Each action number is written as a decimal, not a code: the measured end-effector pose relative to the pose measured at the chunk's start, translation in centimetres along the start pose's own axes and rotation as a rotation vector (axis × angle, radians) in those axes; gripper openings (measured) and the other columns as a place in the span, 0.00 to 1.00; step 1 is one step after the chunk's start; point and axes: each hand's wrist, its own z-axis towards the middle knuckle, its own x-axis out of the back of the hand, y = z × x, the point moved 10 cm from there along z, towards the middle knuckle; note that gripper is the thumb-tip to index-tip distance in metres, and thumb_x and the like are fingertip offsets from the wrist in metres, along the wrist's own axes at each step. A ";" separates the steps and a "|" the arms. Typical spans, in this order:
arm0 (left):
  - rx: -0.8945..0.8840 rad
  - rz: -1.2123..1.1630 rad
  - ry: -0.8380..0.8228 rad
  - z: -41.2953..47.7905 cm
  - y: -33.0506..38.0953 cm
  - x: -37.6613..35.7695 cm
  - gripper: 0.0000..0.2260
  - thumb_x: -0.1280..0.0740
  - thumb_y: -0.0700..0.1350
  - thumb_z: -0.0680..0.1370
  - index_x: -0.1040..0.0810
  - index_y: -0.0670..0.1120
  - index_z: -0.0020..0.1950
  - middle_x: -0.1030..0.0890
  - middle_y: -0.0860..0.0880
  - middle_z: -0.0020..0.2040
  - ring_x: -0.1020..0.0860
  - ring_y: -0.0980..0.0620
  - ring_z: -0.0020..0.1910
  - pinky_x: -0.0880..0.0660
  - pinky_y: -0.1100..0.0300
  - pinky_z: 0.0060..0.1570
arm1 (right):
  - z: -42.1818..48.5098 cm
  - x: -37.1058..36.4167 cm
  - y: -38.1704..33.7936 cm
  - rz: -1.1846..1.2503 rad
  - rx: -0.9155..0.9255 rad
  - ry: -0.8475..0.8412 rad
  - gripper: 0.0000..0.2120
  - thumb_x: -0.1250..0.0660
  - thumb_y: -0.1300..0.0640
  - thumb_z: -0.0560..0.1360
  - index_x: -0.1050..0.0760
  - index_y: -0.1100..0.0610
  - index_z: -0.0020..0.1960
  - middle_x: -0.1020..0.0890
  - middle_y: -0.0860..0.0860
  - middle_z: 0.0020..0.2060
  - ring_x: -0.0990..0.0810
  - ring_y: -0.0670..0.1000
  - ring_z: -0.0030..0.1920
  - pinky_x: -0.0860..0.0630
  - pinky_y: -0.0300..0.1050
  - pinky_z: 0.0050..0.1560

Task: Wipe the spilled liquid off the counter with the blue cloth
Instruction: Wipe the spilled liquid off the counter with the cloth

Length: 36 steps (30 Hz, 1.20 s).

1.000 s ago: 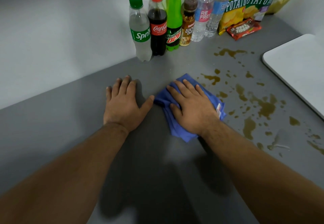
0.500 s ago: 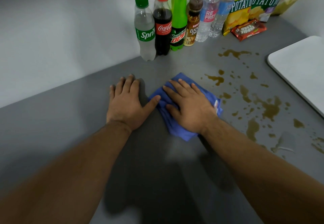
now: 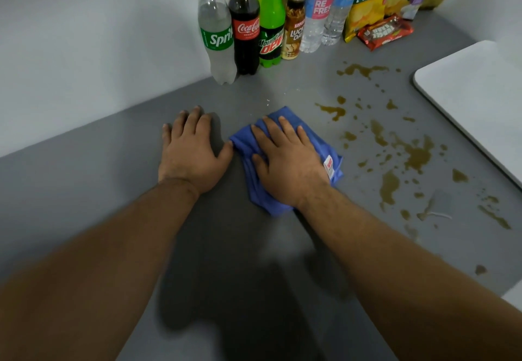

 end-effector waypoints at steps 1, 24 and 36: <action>-0.002 0.004 -0.003 -0.1 0.1 0.0 0.35 0.46 0.67 0.77 0.35 0.47 0.78 0.37 0.45 0.82 0.43 0.40 0.82 0.47 0.36 0.81 | -1.6 0.0 0.1 0.004 0.005 -0.005 0.28 0.49 0.42 0.84 0.42 0.48 0.83 0.41 0.50 0.82 0.48 0.57 0.82 0.51 0.61 0.81; -0.152 -0.058 0.030 -11.4 9.7 0.3 0.21 0.37 0.44 0.79 0.24 0.40 0.71 0.27 0.39 0.76 0.31 0.35 0.75 0.38 0.37 0.76 | -19.1 -0.2 4.8 0.010 -0.077 -0.044 0.28 0.51 0.41 0.85 0.47 0.47 0.84 0.45 0.48 0.83 0.53 0.53 0.83 0.58 0.56 0.82; -0.172 -0.038 0.008 -12.1 10.7 0.5 0.25 0.41 0.48 0.78 0.26 0.39 0.73 0.28 0.39 0.77 0.33 0.35 0.77 0.39 0.37 0.78 | -17.3 0.4 6.3 -0.001 -0.173 -0.012 0.31 0.52 0.40 0.84 0.45 0.51 0.84 0.45 0.51 0.83 0.52 0.57 0.83 0.54 0.62 0.81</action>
